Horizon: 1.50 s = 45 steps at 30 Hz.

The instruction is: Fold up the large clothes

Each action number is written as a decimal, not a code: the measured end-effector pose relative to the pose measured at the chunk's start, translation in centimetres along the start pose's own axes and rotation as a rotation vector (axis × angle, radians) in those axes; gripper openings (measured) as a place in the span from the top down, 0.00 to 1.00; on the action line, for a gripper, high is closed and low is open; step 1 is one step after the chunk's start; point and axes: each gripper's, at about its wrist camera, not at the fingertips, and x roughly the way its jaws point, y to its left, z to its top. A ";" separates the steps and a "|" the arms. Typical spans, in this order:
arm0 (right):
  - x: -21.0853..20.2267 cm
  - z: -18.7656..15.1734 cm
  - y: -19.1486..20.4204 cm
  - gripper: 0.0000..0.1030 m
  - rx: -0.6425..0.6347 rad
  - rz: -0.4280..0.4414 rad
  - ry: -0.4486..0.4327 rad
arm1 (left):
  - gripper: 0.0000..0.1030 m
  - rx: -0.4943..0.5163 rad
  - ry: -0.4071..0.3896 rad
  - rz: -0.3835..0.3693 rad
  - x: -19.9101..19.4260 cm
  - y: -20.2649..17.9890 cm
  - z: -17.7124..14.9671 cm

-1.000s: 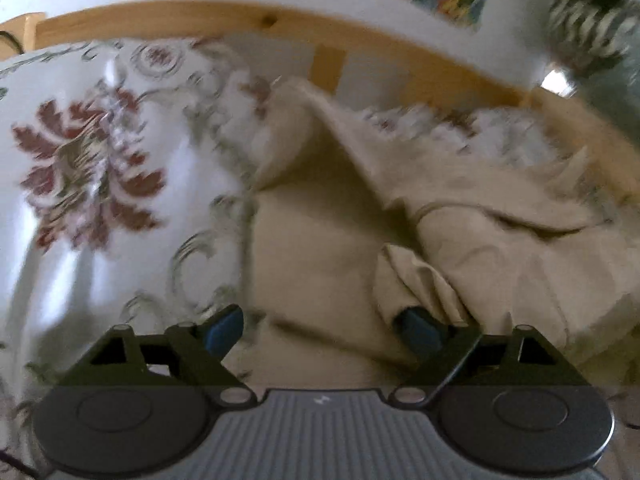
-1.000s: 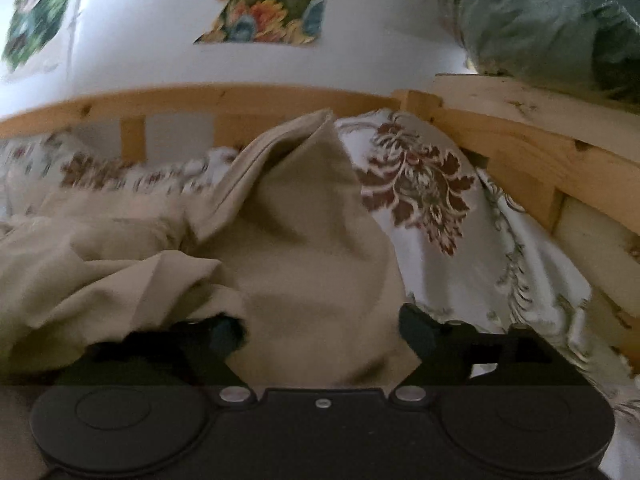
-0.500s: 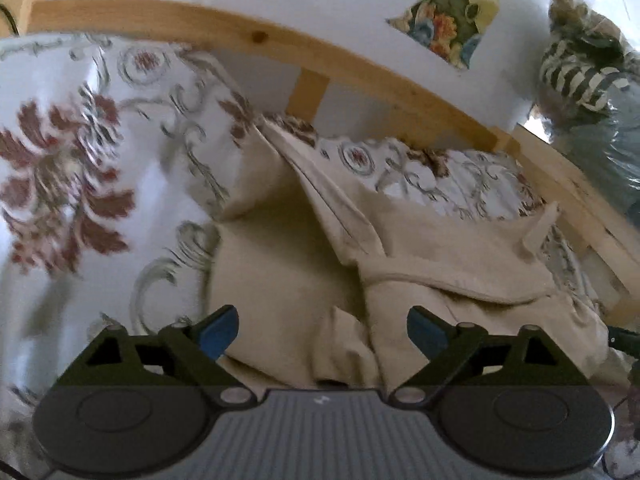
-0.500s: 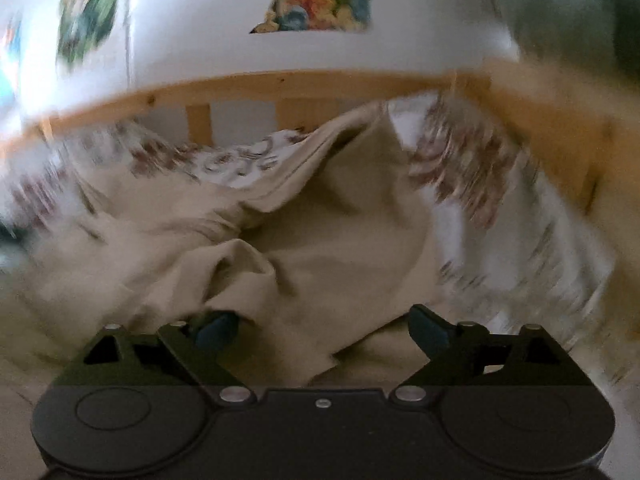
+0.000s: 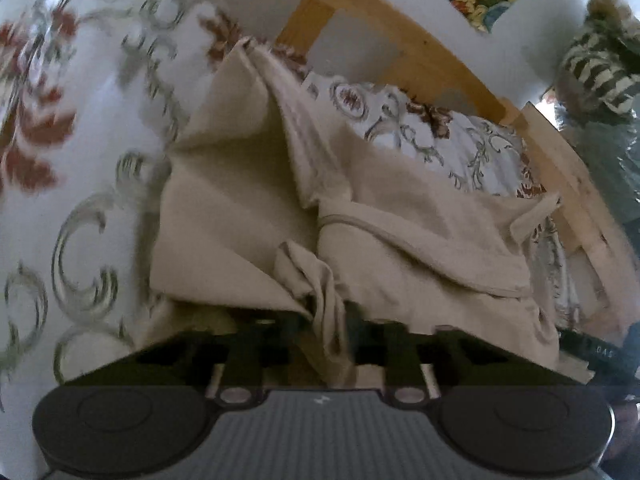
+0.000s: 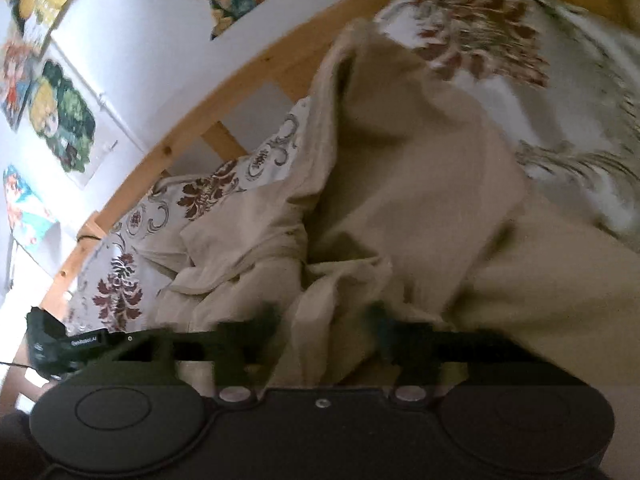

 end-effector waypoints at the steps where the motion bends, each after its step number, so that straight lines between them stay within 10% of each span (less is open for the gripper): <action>1: 0.6 0.4 1.0 0.87 -0.056 -0.009 -0.006 | 0.86 0.016 -0.020 0.022 0.2 -0.5 0.4; 8: 4.4 3.5 6.1 0.91 -0.471 -0.170 -0.176 | 0.87 0.163 -0.124 0.147 3.4 -2.6 1.7; 12: 7.8 3.4 3.8 0.90 -0.513 -0.292 -0.083 | 0.74 0.193 -0.127 0.153 3.0 -3.1 1.1; 20: 1.2 2.4 3.7 0.48 -0.487 -0.347 -0.292 | 0.23 0.168 -0.239 0.009 -0.8 -3.3 -0.3; 27: 6.1 1.4 4.3 0.43 -0.543 -0.345 -0.158 | 0.16 0.220 -0.111 0.321 2.1 -3.6 -1.6; 29: 6.1 1.1 3.8 0.38 -0.534 -0.357 -0.156 | 0.15 0.152 -0.119 0.282 0.9 -2.5 -1.7; 35: 1.8 -1.3 5.0 0.04 -0.540 -0.442 -0.208 | 0.03 0.040 -0.146 0.211 -3.9 -1.3 -2.4; 45: -10.1 -7.6 8.2 0.01 -0.478 -0.493 -0.234 | 0.01 0.281 -0.158 0.250 -10.1 -6.6 -11.6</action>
